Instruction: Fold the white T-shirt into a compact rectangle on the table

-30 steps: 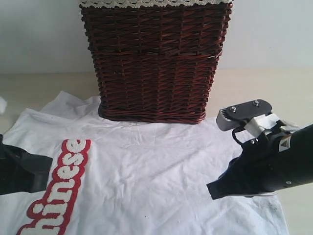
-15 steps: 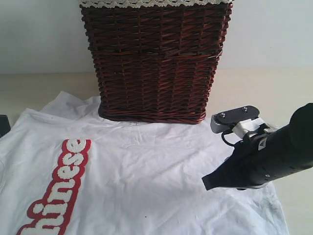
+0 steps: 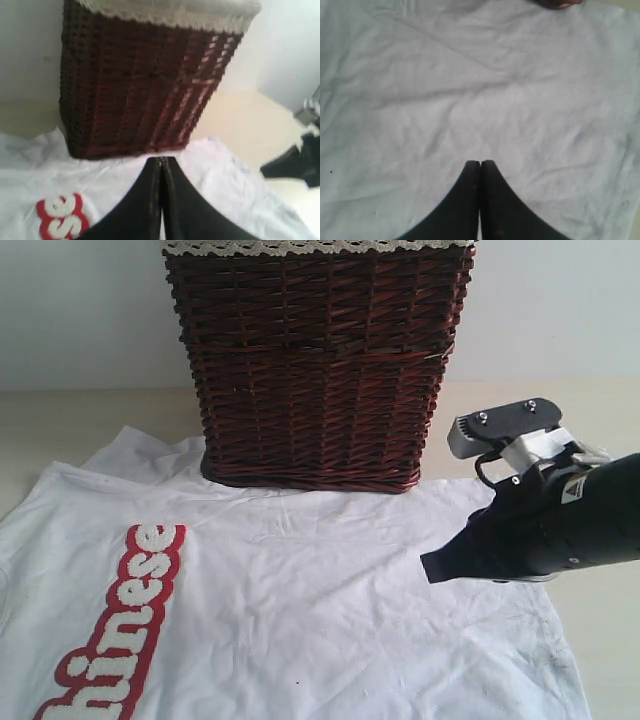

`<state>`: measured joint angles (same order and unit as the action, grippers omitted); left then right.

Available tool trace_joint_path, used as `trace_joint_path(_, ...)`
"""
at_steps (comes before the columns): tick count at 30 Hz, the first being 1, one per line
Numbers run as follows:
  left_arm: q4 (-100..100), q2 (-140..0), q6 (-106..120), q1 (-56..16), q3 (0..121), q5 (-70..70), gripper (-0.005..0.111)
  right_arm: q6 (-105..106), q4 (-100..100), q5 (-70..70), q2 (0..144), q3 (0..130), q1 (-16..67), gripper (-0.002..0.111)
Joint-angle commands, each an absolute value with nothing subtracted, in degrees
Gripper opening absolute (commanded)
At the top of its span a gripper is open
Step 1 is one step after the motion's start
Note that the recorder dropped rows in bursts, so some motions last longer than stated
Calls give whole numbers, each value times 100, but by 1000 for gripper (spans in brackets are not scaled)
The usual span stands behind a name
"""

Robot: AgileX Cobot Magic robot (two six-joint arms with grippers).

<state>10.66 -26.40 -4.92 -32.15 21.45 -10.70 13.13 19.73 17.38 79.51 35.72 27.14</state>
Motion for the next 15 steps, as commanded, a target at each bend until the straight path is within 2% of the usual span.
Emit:
trace_joint_path(1, 352, -3622, -543, -3241, 3030, -2762, 0, 1451, 2086, 2374, 7744, 3942, 2698, 0)
trace_joint_path(9, -1209, -5790, -791, -3228, 4739, -4977, 0, 1526, 1875, 3710, 7580, 4738, 2698, 0)
trace_joint_path(15, -1405, -6907, -312, -2809, 5140, -5494, 0, 1619, 1291, 4663, 7652, 5185, 2698, 6)
